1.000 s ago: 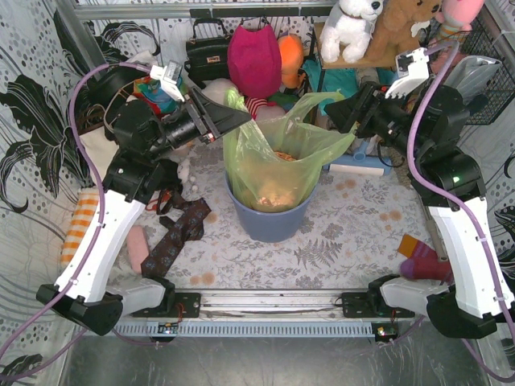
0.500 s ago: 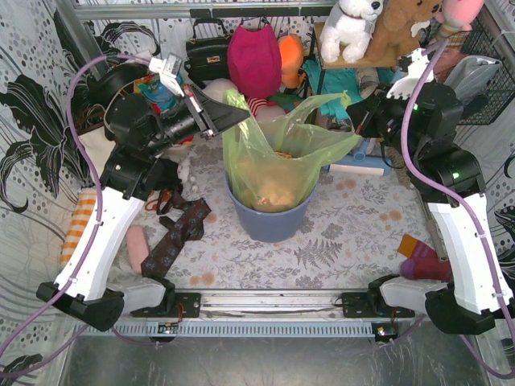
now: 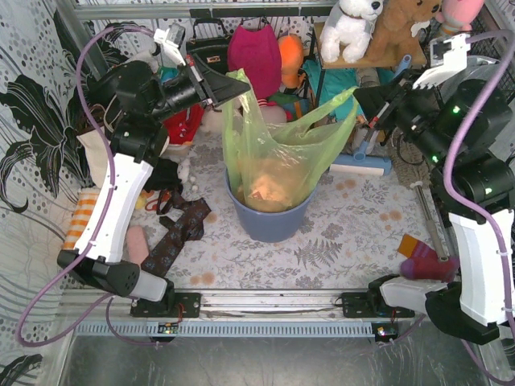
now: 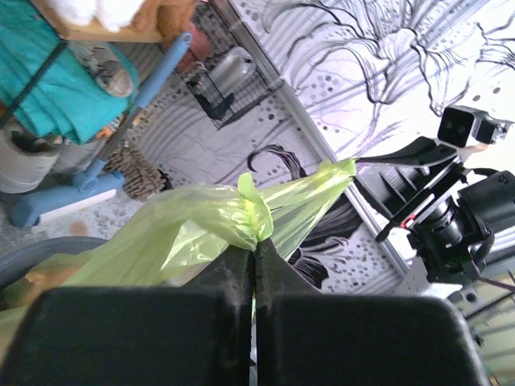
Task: Tie the trash bag
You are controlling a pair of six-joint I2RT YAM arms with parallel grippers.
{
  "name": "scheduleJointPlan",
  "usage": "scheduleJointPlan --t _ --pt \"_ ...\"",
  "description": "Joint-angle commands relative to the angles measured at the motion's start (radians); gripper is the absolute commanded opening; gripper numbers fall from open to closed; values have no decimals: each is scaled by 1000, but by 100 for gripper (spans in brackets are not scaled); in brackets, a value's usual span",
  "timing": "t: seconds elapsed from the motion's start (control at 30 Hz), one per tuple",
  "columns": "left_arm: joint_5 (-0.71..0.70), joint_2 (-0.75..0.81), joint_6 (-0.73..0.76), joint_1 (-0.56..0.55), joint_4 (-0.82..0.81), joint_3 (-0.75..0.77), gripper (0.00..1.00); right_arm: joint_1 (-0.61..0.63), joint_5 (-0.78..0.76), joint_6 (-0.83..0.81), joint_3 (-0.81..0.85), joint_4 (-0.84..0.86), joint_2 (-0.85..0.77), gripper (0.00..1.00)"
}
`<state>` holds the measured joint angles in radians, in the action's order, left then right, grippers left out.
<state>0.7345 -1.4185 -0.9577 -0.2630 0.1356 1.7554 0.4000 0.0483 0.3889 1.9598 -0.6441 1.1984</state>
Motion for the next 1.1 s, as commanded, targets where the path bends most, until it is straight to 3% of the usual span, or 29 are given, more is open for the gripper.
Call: scheduleJointPlan --t 0.0,0.37,0.47,0.57,0.77,1.07 --pt "115 -47 -90 28 -156 90 0 2 82 41 110 46 25 0" --pt "249 -141 -400 99 -486 188 0 2 202 70 274 107 164 0" --pt "258 -98 -420 98 -516 143 0 2 184 54 236 106 162 0" --pt "236 -3 -382 99 -496 -7 0 2 101 7 201 45 158 0" --pt "235 133 -353 99 -478 -225 0 -2 20 -91 226 -65 207 50" --pt "250 218 -275 100 -409 -262 2 -4 215 -60 234 -84 229 61"
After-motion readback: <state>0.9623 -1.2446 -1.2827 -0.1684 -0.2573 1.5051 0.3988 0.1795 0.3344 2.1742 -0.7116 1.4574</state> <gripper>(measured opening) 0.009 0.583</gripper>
